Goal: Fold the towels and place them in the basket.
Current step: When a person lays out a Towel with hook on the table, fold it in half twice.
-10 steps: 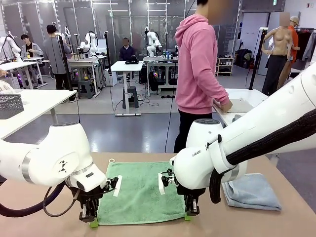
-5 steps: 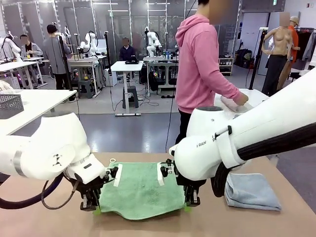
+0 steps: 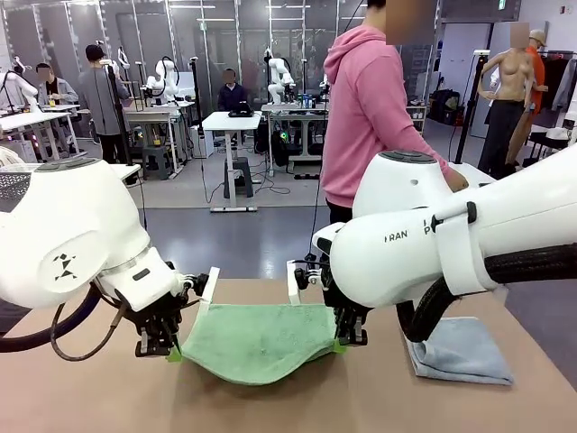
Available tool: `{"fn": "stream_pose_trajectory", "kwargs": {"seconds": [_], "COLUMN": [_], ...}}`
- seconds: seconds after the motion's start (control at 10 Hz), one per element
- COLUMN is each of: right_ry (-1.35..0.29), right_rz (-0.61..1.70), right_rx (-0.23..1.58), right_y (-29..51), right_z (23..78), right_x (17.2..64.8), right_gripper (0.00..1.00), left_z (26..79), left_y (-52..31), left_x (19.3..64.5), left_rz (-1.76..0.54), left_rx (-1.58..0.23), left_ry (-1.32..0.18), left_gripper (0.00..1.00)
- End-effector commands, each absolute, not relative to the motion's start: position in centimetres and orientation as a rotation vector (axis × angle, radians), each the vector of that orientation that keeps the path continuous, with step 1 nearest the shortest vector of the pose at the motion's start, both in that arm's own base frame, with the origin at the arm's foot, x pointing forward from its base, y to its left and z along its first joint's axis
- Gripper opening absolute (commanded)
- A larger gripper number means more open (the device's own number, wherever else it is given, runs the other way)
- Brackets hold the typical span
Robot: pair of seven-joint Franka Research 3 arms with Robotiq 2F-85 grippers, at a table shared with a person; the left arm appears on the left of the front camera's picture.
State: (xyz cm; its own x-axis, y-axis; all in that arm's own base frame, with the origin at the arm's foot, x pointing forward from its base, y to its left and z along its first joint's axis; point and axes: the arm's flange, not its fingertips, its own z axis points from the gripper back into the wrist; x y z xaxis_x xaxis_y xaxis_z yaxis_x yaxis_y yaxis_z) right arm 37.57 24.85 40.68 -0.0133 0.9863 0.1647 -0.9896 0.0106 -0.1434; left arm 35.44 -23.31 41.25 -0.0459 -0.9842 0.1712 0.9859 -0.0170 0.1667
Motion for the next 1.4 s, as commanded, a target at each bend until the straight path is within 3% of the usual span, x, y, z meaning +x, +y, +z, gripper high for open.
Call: {"fn": "stream_pose_trajectory", "kwargs": {"seconds": [0.0, 0.3, 0.4, 0.8, 1.3], "right_ry": [-0.247, -0.247, -0.246, -0.228, -0.158], "right_rz": [1.569, 1.569, 1.57, 1.572, 1.484], "right_rx": [0.013, 0.013, 0.019, 0.045, 0.069], "right_y": [25.0, 25.0, 25.0, 25.8, 25.7], "right_z": [40.9, 40.9, 40.8, 41.5, 41.0], "right_x": [37.4, 37.4, 37.5, 43.8, 50.8], "right_gripper": [0.0, 0.0, 0.1, 0.1, 0.1], "left_z": [40.8, 41.2, 41.1, 42.8, 42.1], "left_y": [-23.3, -23.3, -23.3, -23.5, -22.2], "left_x": [35.5, 35.4, 35.5, 43.9, 50.3], "left_rz": [-1.601, -1.594, -1.596, -1.59, -1.594], "left_rx": [-0.016, -0.008, -0.014, -0.008, -0.098], "left_ry": [-0.244, -0.269, -0.267, -0.248, -0.207], "left_gripper": [0.0, 0.0, 0.07, 0.07, 0.07]}}
